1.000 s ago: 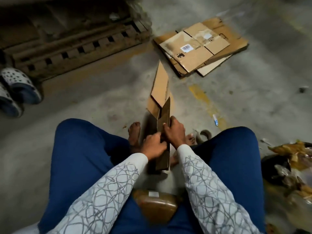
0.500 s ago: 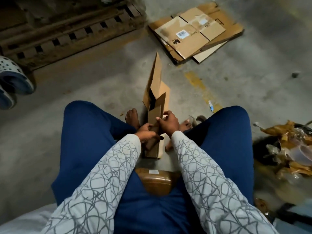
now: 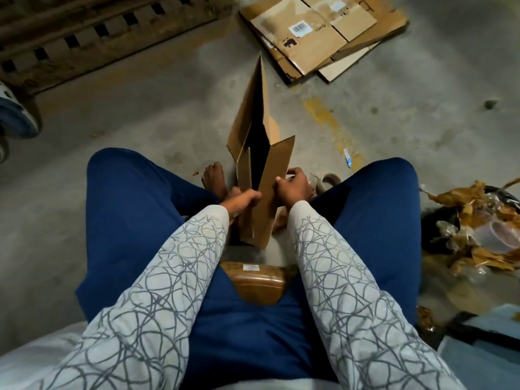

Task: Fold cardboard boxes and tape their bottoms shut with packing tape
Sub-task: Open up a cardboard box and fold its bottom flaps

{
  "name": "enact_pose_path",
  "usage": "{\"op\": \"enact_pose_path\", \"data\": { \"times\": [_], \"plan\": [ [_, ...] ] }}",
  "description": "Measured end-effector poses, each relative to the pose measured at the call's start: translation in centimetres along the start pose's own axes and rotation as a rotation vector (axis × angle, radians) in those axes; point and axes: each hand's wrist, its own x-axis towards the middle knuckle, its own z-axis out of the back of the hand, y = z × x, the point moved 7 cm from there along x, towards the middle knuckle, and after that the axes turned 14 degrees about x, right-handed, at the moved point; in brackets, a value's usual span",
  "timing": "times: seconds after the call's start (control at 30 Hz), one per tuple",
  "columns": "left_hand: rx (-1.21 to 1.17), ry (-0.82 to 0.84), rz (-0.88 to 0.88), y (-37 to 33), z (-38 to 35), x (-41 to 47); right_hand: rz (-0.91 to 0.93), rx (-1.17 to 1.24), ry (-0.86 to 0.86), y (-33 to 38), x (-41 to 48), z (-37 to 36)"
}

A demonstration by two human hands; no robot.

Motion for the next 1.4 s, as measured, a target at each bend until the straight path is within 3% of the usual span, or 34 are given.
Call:
{"op": "enact_pose_path", "data": {
  "times": [0.1,0.2,0.3,0.4,0.47,0.6,0.77,0.97,1.1,1.17,1.4],
  "plan": [
    [0.045,-0.2,-0.012,0.8,2.1,1.4,-0.049,0.044,-0.017,-0.3,0.0,0.3],
    [-0.06,-0.412,-0.012,4.8,3.4,8.8,-0.076,0.139,-0.062,-0.5,0.5,1.3],
    [-0.174,-0.516,-0.008,1.0,6.1,2.0,-0.031,0.182,-0.138,0.3,0.7,3.2],
    [-0.396,-0.637,-0.028,0.4,8.1,1.0,-0.058,0.31,-0.223,0.6,0.2,5.1],
    [-0.553,-0.631,-0.002,0.8,8.6,1.5,-0.119,0.433,-0.237,-0.1,-0.2,5.3],
    [-0.488,-0.623,-0.06,0.2,9.5,2.1,-0.314,0.719,-0.105,-1.6,-0.4,3.2],
    [-0.358,-0.587,-0.161,-0.6,9.0,2.2,-0.325,0.688,-0.068,-5.5,4.0,0.7],
    [-0.447,-0.627,-0.006,0.2,9.7,2.6,-0.345,0.885,0.068,-2.1,0.6,0.6],
    [-0.603,-0.251,0.273,2.3,6.3,2.2,-0.394,0.912,0.092,-2.0,0.1,0.6],
    [-0.614,-0.173,0.303,2.5,5.5,2.1,-0.405,0.899,0.11,-1.5,-0.3,0.7],
    [-0.712,-0.342,0.204,1.8,7.6,2.8,-0.436,0.917,0.107,-1.2,-0.6,0.6]
  ]
}}
